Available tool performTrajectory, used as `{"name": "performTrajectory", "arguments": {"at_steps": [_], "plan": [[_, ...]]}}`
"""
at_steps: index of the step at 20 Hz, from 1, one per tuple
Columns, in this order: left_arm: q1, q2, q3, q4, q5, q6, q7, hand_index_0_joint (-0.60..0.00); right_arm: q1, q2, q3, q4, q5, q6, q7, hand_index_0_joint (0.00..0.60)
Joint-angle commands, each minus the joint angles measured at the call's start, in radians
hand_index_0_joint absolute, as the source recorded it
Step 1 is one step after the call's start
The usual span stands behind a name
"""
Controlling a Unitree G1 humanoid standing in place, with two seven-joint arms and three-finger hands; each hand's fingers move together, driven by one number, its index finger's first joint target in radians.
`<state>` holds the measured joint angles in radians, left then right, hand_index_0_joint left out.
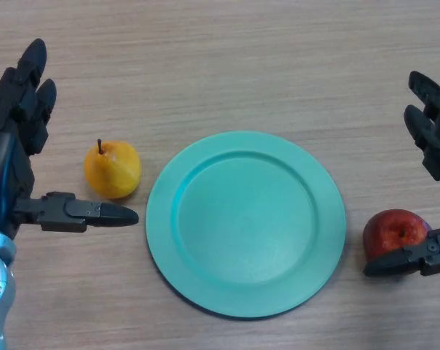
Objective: Pick up the yellow pear and place it on the plate
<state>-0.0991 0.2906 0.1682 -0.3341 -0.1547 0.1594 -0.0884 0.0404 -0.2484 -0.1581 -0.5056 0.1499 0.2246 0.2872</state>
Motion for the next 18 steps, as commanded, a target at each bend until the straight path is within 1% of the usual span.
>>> {"name": "performTrajectory", "arguments": {"at_steps": [1,7,10,12,13,14,15,16,17,18], "plan": [[-0.027,0.032,0.057,-0.06,-0.017,-0.095,-0.009,0.0,-0.018,-0.027,-0.077,-0.078,0.062,-0.065,-0.027,0.0],[-0.04,0.032,0.051,-0.05,-0.005,-0.115,0.007,0.0,-0.031,-0.033,-0.079,-0.059,0.044,-0.095,-0.031,0.0],[-0.038,0.03,0.05,-0.051,-0.015,-0.113,0.005,0.0,-0.022,-0.03,-0.081,-0.07,0.054,-0.083,-0.024,0.0],[-0.042,0.035,0.056,-0.038,-0.014,-0.121,0.003,0.0,-0.025,-0.031,-0.078,-0.074,0.047,-0.074,-0.028,0.0],[-0.046,0.042,0.065,-0.002,0.015,-0.165,0.005,0.0,-0.02,-0.029,-0.08,-0.079,0.04,-0.075,-0.026,0.0],[-0.048,0.047,0.073,0.013,0.018,-0.18,0.003,0.0,-0.019,-0.029,-0.08,-0.082,0.039,-0.071,-0.025,0.0],[-0.059,0.063,0.093,0.043,0.024,-0.202,0.008,0.0,-0.015,-0.025,-0.077,-0.082,0.035,-0.074,-0.026,0.0],[-0.067,0.07,0.103,0.058,0.018,-0.209,0.01,0.0,-0.012,-0.023,-0.075,-0.083,0.033,-0.076,-0.027,0.0],[-0.085,0.082,0.102,0.108,0.034,-0.249,0.032,0.0,-0.013,-0.024,-0.08,-0.096,0.042,-0.061,-0.03,0.0],[-0.092,0.085,0.101,0.129,0.034,-0.26,0.039,0.0,-0.014,-0.025,-0.082,-0.102,0.045,-0.056,-0.033,0.0]]}}
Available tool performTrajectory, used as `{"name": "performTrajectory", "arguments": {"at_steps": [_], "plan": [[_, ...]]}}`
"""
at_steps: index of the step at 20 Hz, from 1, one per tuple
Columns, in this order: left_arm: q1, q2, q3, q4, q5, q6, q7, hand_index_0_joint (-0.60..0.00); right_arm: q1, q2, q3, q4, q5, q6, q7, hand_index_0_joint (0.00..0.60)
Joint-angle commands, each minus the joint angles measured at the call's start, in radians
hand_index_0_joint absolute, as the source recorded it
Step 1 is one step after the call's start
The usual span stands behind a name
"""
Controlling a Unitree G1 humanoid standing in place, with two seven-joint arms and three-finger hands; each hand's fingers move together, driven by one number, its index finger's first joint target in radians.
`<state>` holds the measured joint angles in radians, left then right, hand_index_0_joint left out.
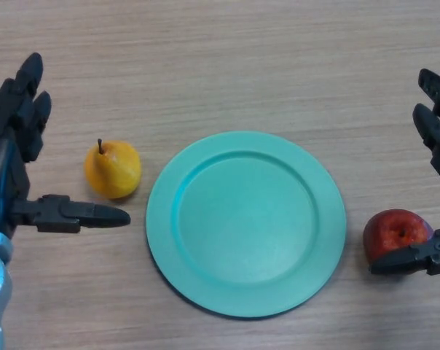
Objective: Pick up the yellow pear and place it on the plate
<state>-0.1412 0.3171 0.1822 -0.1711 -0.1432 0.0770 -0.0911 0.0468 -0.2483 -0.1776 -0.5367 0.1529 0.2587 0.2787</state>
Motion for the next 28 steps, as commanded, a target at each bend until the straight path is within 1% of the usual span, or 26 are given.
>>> {"name": "performTrajectory", "arguments": {"at_steps": [1,3,6,7,8,9,12,13,14,16,18,19,20,21,23,28], "plan": [[-0.069,0.067,0.079,0.025,0.036,-0.215,0.053,0.0,-0.016,-0.022,-0.063,-0.076,0.043,-0.089,-0.026,0.0],[-0.093,0.075,0.06,0.108,0.068,-0.249,0.059,0.0,-0.012,-0.019,-0.06,-0.074,0.044,-0.093,-0.028,0.0],[-0.124,0.077,0.049,0.212,0.058,-0.293,0.058,0.0,-0.017,-0.019,-0.044,-0.065,0.026,-0.092,-0.036,0.0],[-0.146,0.081,0.035,0.279,0.077,-0.319,0.067,0.0,-0.021,-0.02,-0.038,-0.059,0.015,-0.099,-0.035,0.0],[-0.155,0.081,0.034,0.302,0.071,-0.328,0.068,0.0,-0.021,-0.02,-0.037,-0.057,0.014,-0.1,-0.034,0.0],[-0.178,0.083,0.02,0.369,0.093,-0.355,0.08,0.0,-0.018,-0.018,-0.044,-0.064,0.027,-0.096,-0.035,0.0],[-0.204,0.078,-0.002,0.446,0.086,-0.37,0.078,0.0,-0.015,-0.019,-0.051,-0.073,0.03,-0.09,-0.041,0.0],[-0.224,0.071,-0.007,0.508,0.078,-0.399,0.079,0.0,-0.019,-0.018,-0.042,-0.073,0.019,-0.085,-0.047,0.0],[-0.23,0.072,-0.012,0.527,0.082,-0.404,0.08,0.0,-0.021,-0.018,-0.038,-0.075,0.016,-0.082,-0.049,0.0],[-0.265,0.07,-0.024,0.606,0.094,-0.437,0.086,0.0,-0.026,-0.022,-0.037,-0.087,0.011,-0.068,-0.05,0.0],[-0.309,0.068,-0.036,0.68,0.101,-0.477,0.081,0.0,-0.023,-0.017,-0.034,-0.078,0.002,-0.085,-0.051,0.0],[-0.345,0.065,-0.052,0.745,0.125,-0.509,0.085,0.0,-0.024,-0.019,-0.036,-0.087,0.0,-0.075,-0.053,0.0],[-0.358,0.064,-0.053,0.765,0.127,-0.519,0.085,0.0,-0.024,-0.02,-0.038,-0.09,0.001,-0.071,-0.053,0.0],[-0.394,0.058,-0.069,0.842,0.164,-0.563,0.103,0.0,-0.024,-0.021,-0.039,-0.09,-0.005,-0.072,-0.05,0.0],[-0.439,0.052,-0.082,0.931,0.192,-0.595,0.117,0.0,-0.02,-0.02,-0.045,-0.09,-0.009,-0.076,-0.05,0.0],[-0.507,0.028,-0.095,1.07,0.203,-0.656,0.125,0.0,-0.023,-0.021,-0.053,-0.081,-0.018,-0.089,-0.052,0.0]]}}
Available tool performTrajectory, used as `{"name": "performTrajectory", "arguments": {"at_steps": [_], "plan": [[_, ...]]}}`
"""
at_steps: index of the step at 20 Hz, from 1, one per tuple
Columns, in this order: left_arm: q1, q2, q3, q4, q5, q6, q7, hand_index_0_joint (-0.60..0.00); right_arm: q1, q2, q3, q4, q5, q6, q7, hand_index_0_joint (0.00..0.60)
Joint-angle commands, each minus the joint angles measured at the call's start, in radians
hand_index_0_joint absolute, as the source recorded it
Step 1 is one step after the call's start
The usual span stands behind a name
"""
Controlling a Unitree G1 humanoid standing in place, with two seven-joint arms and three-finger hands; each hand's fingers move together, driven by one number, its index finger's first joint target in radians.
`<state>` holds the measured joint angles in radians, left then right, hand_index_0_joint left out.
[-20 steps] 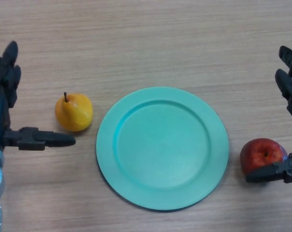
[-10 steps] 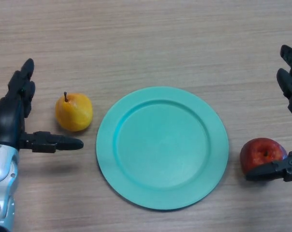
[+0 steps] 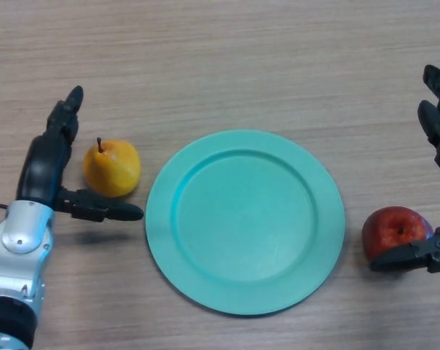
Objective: Pick up the yellow pear and place it on the plate
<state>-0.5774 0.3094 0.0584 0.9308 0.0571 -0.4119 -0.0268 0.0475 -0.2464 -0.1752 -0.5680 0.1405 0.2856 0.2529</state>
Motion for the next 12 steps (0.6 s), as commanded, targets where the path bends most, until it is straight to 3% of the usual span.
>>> {"name": "performTrajectory", "arguments": {"at_steps": [1,4,5,6,7,9,12], "plan": [[-0.085,0.028,0.023,0.007,0.015,-0.198,0.075,0.0,-0.025,-0.027,-0.06,-0.05,-0.01,-0.113,-0.027,0.0],[-0.106,0.014,0.026,0.053,-0.001,-0.252,0.076,0.0,-0.027,-0.029,-0.068,-0.053,-0.009,-0.113,-0.027,0.0],[-0.108,0.014,0.026,0.056,0.003,-0.257,0.084,-0.099,-0.027,-0.029,-0.068,-0.052,-0.011,-0.116,-0.028,0.0],[-0.112,0.016,0.02,0.064,0.025,-0.266,0.115,-0.25,-0.024,-0.028,-0.069,-0.052,-0.013,-0.119,-0.028,0.0],[-0.12,0.025,0.004,0.08,0.099,-0.269,0.2,-0.4,-0.023,-0.028,-0.072,-0.055,-0.013,-0.118,-0.028,0.0],[-0.136,0.043,-0.024,0.11,0.261,-0.256,0.372,-0.6,-0.014,-0.025,-0.075,-0.068,-0.015,-0.112,-0.028,0.0],[-0.134,0.042,-0.017,0.105,0.279,-0.227,0.369,-0.6,-0.007,-0.025,-0.076,-0.097,-0.018,-0.078,-0.027,0.0]]}}
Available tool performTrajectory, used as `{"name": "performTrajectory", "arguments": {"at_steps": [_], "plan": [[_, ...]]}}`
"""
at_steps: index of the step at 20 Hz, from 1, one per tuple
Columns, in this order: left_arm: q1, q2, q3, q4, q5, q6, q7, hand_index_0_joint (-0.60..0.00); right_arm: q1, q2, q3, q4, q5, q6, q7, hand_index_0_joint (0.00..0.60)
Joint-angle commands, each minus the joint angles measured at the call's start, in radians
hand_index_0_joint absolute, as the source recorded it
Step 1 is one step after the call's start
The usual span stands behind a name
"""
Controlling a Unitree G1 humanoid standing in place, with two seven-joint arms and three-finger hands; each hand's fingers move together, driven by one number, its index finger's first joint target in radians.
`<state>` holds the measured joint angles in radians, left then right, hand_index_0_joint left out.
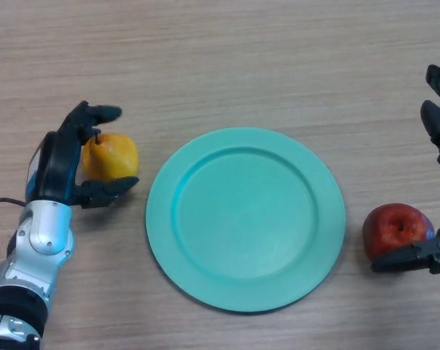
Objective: Pick up the yellow pear and place it on the plate
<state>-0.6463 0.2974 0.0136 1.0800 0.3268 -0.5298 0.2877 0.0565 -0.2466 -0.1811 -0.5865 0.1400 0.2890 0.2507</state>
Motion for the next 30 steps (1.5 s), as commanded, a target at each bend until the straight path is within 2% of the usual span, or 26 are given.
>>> {"name": "performTrajectory", "arguments": {"at_steps": [1,3,4,6,8,10,11,12,13,14,15,18,20,21,26,27,28,30], "plan": [[-0.059,0.054,0.031,-0.054,0.011,-0.102,0.055,-0.6,-0.013,-0.021,-0.068,-0.084,-0.019,-0.075,-0.026,0.0],[-0.04,0.053,0.033,-0.094,0.01,-0.074,0.047,-0.6,-0.013,-0.02,-0.069,-0.102,-0.026,-0.057,-0.032,0.0],[-0.035,0.058,0.038,-0.116,0.02,-0.069,0.075,-0.6,-0.007,-0.015,-0.065,-0.104,-0.034,-0.066,-0.033,0.0],[-0.017,0.064,0.056,-0.195,-0.016,-0.042,0.055,-0.6,-0.009,-0.016,-0.065,-0.116,-0.043,-0.064,-0.034,0.0],[0.024,0.07,0.043,-0.328,0.014,0.029,0.051,-0.6,-0.008,-0.012,-0.062,-0.126,-0.04,-0.055,-0.031,0.0],[0.073,0.048,0.038,-0.504,0.0,0.099,-0.02,-0.6,-0.013,-0.009,-0.058,-0.124,-0.044,-0.06,-0.039,0.0],[0.128,0.01,0.026,-0.649,-0.025,0.17,-0.076,-0.6,-0.018,-0.014,-0.056,-0.127,-0.047,-0.052,-0.039,0.0],[0.151,-0.011,0.017,-0.714,-0.042,0.201,-0.102,-0.6,-0.02,-0.015,-0.057,-0.128,-0.047,-0.05,-0.038,0.0],[0.188,-0.043,-0.027,-0.834,0.011,0.242,-0.123,-0.6,-0.022,-0.016,-0.06,-0.124,-0.046,-0.049,-0.037,0.0],[0.197,-0.058,-0.043,-0.871,0.023,0.236,-0.134,-0.6,-0.024,-0.017,-0.061,-0.122,-0.047,-0.052,-0.037,0.0],[0.231,-0.088,-0.088,-0.94,0.035,0.276,-0.185,-0.6,-0.024,-0.015,-0.063,-0.111,-0.046,-0.064,-0.039,0.0],[0.261,-0.104,-0.186,-0.958,0.053,0.303,-0.176,-0.6,-0.02,-0.018,-0.072,-0.113,-0.038,-0.068,-0.038,0.0],[0.275,-0.107,-0.25,-0.935,-0.044,0.301,-0.189,-0.6,-0.016,-0.017,-0.086,-0.115,-0.022,-0.067,-0.034,0.0],[0.294,-0.107,-0.285,-0.954,-0.134,0.371,-0.239,-0.6,-0.018,-0.019,-0.086,-0.111,-0.025,-0.066,-0.035,0.0],[0.3,-0.107,-0.32,-0.94,-0.174,0.4,-0.253,-0.6,-0.013,-0.02,-0.101,-0.11,-0.017,-0.073,-0.031,0.0],[0.305,-0.107,-0.32,-0.954,-0.188,0.447,-0.293,-0.6,-0.012,-0.019,-0.104,-0.103,-0.017,-0.084,-0.03,0.0],[0.306,-0.107,-0.322,-0.955,-0.189,0.454,-0.298,-0.6,-0.01,-0.017,-0.105,-0.099,-0.018,-0.093,-0.031,0.0],[0.298,-0.107,-0.344,-0.931,-0.172,0.469,-0.277,-0.6,-0.008,-0.017,-0.102,-0.097,-0.022,-0.093,-0.035,0.0]]}}
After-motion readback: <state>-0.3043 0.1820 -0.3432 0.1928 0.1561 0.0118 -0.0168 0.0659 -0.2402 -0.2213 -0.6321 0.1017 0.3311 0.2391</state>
